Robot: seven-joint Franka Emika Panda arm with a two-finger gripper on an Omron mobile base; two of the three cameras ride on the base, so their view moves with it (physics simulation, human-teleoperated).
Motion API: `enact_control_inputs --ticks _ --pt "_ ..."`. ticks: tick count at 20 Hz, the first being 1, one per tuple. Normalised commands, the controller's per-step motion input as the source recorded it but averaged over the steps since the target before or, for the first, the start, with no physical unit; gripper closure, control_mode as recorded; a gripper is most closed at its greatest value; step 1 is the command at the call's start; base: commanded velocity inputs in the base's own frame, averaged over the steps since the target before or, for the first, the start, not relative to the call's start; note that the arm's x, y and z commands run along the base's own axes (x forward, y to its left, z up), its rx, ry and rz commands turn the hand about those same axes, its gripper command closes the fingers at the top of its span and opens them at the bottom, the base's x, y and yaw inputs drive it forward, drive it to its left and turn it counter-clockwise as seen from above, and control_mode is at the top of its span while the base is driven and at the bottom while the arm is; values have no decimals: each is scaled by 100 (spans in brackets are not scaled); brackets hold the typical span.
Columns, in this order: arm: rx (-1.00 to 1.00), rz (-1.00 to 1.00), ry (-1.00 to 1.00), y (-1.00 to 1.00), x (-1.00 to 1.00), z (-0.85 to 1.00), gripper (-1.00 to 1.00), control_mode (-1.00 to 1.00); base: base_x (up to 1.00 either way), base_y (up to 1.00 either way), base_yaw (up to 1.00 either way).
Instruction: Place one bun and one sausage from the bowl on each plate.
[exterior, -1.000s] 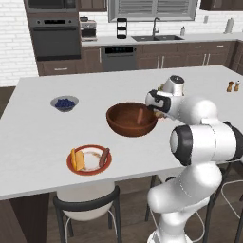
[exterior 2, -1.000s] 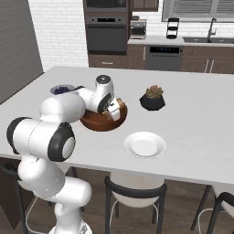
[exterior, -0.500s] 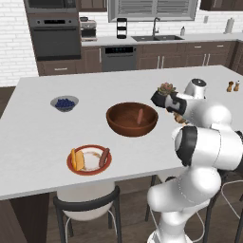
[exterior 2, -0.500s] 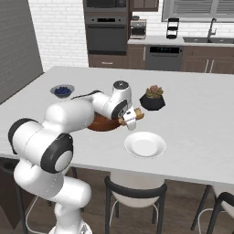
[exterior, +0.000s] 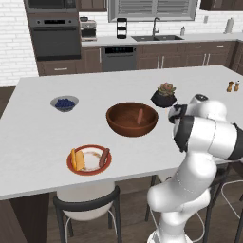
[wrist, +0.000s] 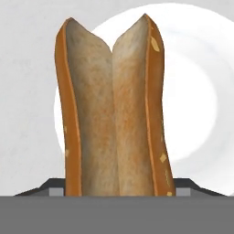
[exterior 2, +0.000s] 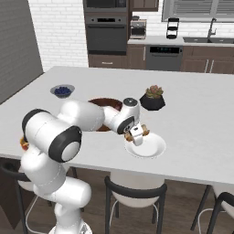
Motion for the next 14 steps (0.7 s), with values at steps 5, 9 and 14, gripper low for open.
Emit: enact_control_inputs --ticks 5,9,14 --pt "0 0 0 -14 7 -37 100 -100 0 0 0" --pt "0 0 2 -11 34 -4 -100 -100 0 0 0" --pt "0 0 2 -20 28 0 -100 -100 0 0 0"
